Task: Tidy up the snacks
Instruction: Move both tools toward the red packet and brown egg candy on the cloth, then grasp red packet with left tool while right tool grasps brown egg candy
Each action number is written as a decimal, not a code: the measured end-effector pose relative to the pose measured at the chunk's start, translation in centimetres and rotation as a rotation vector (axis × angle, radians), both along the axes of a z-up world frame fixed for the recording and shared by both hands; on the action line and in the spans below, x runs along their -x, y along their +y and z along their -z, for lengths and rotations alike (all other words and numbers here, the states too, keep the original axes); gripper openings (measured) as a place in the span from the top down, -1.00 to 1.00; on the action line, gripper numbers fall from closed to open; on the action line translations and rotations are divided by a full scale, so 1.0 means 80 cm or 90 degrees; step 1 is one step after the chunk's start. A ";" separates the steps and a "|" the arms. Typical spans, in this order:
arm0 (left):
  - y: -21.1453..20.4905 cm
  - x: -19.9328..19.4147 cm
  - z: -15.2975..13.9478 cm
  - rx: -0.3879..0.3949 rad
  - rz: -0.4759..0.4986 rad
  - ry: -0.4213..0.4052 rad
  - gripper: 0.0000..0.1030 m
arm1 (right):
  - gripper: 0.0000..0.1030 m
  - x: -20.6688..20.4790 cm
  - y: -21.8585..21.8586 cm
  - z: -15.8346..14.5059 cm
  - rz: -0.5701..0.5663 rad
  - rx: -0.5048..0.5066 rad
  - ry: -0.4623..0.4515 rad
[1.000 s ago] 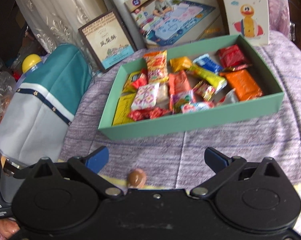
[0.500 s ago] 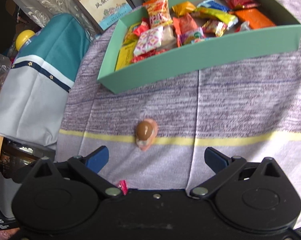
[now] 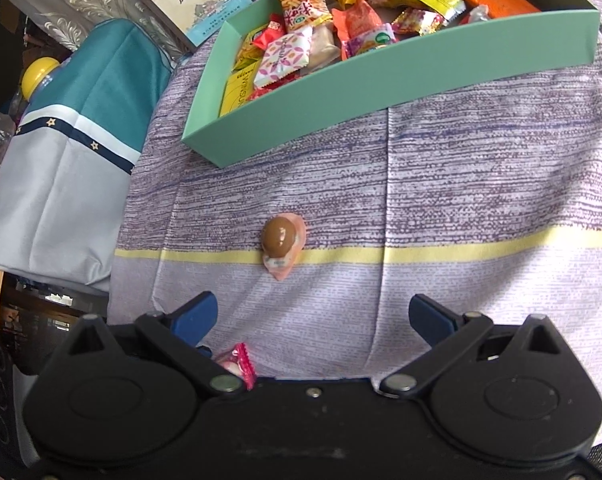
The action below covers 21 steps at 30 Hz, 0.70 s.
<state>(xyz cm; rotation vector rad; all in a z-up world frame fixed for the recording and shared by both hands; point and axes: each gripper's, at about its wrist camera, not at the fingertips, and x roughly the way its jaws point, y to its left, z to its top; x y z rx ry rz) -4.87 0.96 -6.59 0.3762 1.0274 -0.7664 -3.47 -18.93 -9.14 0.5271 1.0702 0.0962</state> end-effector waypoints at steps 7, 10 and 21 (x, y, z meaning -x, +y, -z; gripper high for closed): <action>0.003 -0.013 -0.006 0.051 -0.056 0.019 0.46 | -1.00 0.002 0.000 -0.002 0.002 0.007 -0.007; 0.015 -0.028 -0.014 0.082 -0.102 0.027 0.46 | -1.00 0.004 -0.002 -0.006 0.005 0.020 -0.020; 0.048 -0.103 -0.004 0.061 -0.298 -0.006 0.44 | -0.74 -0.017 0.042 -0.019 -0.060 0.126 -0.080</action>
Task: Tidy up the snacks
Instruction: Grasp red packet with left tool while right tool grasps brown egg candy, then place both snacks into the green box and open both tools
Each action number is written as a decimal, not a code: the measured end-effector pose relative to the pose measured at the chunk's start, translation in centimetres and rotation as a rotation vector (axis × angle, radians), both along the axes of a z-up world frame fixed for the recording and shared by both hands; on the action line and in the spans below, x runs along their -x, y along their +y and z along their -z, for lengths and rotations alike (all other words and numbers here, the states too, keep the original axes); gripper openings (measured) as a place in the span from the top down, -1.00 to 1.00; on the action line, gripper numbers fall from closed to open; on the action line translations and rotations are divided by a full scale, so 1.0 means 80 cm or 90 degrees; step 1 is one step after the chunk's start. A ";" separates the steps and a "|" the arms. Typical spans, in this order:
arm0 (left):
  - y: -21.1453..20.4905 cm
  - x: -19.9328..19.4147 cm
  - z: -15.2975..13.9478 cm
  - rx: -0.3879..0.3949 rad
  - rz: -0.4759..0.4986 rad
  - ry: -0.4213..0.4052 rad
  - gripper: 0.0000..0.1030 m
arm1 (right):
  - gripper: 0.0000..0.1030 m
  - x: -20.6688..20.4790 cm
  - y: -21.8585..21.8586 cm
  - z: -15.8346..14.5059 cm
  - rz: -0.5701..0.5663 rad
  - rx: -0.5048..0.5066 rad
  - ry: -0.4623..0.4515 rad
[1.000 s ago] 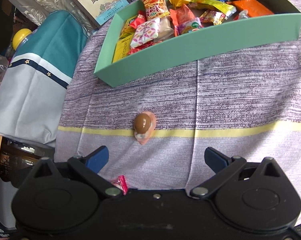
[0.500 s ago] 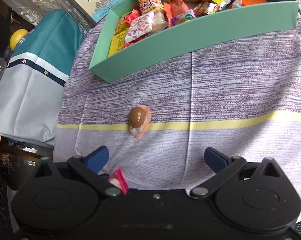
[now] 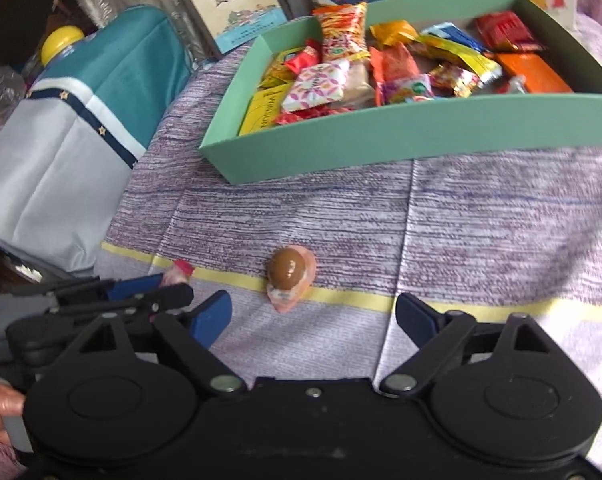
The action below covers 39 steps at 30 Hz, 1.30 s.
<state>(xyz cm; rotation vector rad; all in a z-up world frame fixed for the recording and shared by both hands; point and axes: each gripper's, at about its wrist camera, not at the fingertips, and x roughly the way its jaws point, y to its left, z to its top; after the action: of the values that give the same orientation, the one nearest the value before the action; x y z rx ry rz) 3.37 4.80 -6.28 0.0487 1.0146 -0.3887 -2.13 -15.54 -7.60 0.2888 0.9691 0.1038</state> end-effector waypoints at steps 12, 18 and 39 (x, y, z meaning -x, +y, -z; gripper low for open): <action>0.020 -0.004 0.012 0.005 -0.056 0.000 -0.05 | 0.08 -0.034 0.047 0.014 -0.063 0.073 -0.008; 0.021 -0.006 0.013 0.006 -0.055 0.004 -0.23 | 0.15 -0.046 0.066 0.022 -0.094 0.109 -0.017; -0.015 0.002 0.009 -0.068 -0.008 -0.023 0.46 | 0.47 -0.033 0.016 0.001 -0.044 0.090 -0.064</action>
<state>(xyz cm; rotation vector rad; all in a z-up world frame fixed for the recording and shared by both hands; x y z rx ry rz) 3.25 3.57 -7.02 0.1450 0.9991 -0.3207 0.52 -14.24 -7.70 0.1181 0.8814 0.1119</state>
